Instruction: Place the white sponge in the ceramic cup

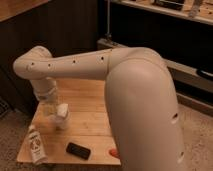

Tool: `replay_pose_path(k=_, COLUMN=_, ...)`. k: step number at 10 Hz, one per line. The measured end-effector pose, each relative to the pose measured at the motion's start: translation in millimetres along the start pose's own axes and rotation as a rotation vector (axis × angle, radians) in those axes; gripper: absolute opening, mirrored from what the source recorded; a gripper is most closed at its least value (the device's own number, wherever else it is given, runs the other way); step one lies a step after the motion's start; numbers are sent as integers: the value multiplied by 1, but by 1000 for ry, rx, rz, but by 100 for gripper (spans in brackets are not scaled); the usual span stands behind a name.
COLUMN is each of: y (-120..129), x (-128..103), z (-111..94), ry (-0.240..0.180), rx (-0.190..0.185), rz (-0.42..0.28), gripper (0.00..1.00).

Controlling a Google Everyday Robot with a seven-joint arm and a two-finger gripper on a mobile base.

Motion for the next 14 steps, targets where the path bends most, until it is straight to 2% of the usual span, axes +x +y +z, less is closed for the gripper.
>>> replay_pose_path(k=6, y=-9, x=-1, z=10, ry=-63, rx=-3, rz=-47, gripper=0)
replay_pose_path(k=14, y=-16, x=-5, z=28, ry=-73, rx=-22, rz=-91, gripper=0)
